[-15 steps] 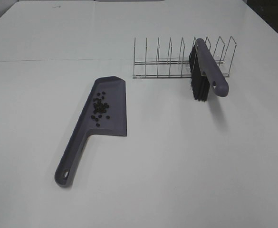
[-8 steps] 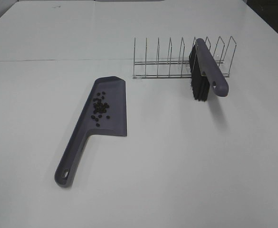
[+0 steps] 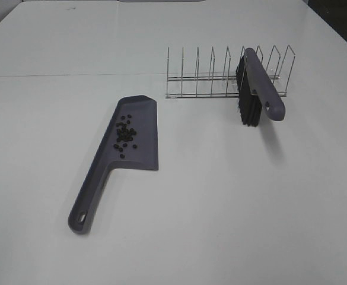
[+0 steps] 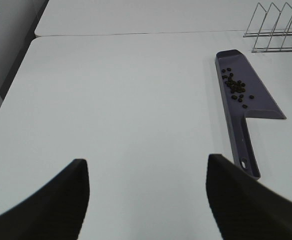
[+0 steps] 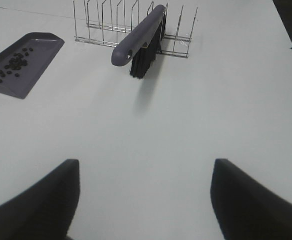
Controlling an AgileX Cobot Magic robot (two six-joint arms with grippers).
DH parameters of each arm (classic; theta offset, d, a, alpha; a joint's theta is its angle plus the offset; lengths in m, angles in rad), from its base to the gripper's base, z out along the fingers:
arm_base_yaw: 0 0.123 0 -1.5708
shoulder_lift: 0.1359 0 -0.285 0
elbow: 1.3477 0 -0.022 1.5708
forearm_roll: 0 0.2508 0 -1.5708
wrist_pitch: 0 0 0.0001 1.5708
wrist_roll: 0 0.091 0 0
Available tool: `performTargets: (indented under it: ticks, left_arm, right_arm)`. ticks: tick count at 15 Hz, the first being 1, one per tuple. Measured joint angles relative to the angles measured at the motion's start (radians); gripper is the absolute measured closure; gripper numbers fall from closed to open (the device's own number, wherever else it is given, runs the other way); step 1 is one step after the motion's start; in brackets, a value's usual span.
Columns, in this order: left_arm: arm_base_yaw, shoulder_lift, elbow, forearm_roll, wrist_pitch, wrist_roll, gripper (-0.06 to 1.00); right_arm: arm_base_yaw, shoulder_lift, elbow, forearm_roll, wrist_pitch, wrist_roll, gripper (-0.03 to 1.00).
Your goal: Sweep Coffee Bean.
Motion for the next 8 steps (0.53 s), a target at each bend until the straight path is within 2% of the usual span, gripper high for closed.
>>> performTargets:
  ticks: [8]
  left_arm:
    - [0.0, 0.0, 0.0, 0.0, 0.0, 0.0, 0.31]
  right_arm:
    - [0.004, 0.0, 0.0, 0.0, 0.0, 0.0, 0.32]
